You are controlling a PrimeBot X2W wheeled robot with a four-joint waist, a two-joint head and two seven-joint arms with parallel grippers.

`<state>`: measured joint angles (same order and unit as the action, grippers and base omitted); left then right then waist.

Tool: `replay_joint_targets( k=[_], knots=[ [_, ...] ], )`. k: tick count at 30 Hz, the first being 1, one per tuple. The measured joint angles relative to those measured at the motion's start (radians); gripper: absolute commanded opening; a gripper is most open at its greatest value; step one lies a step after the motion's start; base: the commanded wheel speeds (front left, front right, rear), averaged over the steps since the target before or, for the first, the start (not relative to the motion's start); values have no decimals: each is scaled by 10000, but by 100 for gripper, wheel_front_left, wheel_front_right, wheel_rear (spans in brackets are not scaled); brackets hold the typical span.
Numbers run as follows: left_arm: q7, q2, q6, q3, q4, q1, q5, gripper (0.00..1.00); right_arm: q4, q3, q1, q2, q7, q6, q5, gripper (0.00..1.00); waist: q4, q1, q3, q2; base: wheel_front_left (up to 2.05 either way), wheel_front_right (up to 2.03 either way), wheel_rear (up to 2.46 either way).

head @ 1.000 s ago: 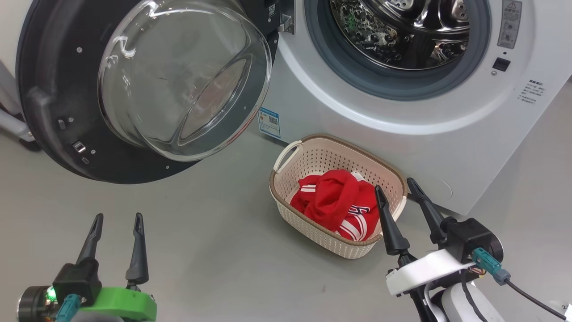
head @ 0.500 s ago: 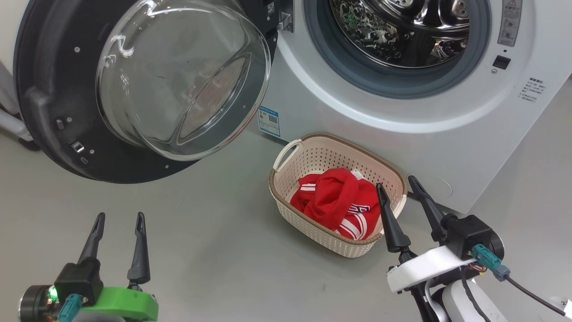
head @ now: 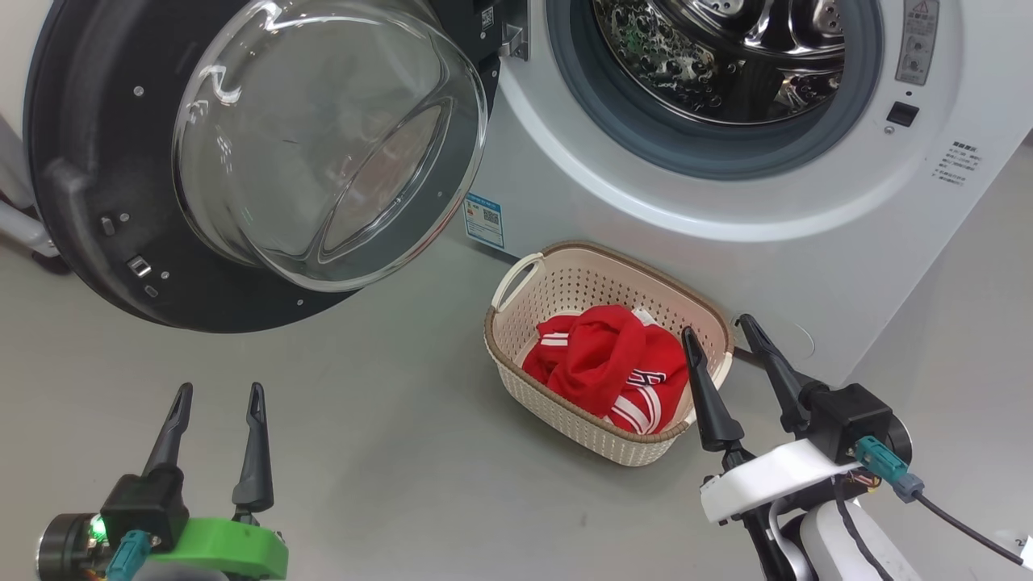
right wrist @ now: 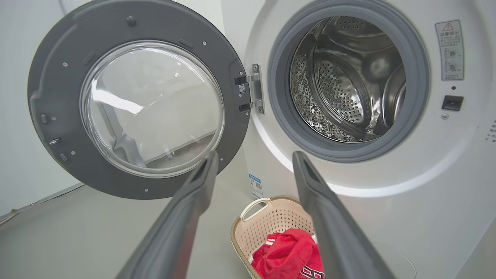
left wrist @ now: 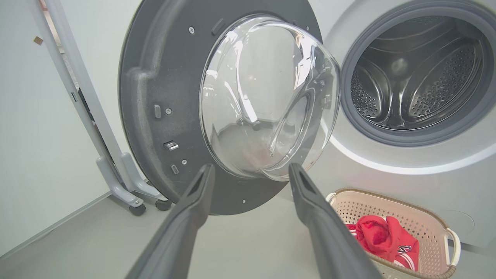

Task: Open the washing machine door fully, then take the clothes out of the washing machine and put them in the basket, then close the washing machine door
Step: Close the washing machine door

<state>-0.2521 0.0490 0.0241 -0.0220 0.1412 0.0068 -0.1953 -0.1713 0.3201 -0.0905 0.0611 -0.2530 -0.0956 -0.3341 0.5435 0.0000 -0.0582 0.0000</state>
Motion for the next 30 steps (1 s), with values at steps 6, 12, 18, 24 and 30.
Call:
replay_joint_targets(
  k=[6, 12, 18, 24, 30],
  knots=[
    [0, -2, 0, 2, 0, 0, 0, 100, -19, -19, -43, 0, 0, 0, -2, 100, -10, 0, 39, 0, 0, 0, 0],
    [0, -2, 0, 2, 0, 0, 0, 100, -31, -25, -43, -2, 0, 0, -2, 100, -19, 0, 69, 0, 0, 0, 0],
    [0, -2, 0, 2, 0, 0, 0, 38, -33, -36, -42, -2, -2, 0, -2, 100, -23, 0, 74, 0, 0, 0, 0],
    [0, -2, 2, 2, -8, 0, 0, 0, -35, -38, -42, -2, -2, 2, -2, 100, -28, 0, 67, 0, 0, 0, 0],
    [0, -2, 4, 132, -228, -1, 0, 0, 21, -38, -38, -4, -2, 19, 0, 100, -24, 0, -47, 0, 0, 0, 0]
  ],
)
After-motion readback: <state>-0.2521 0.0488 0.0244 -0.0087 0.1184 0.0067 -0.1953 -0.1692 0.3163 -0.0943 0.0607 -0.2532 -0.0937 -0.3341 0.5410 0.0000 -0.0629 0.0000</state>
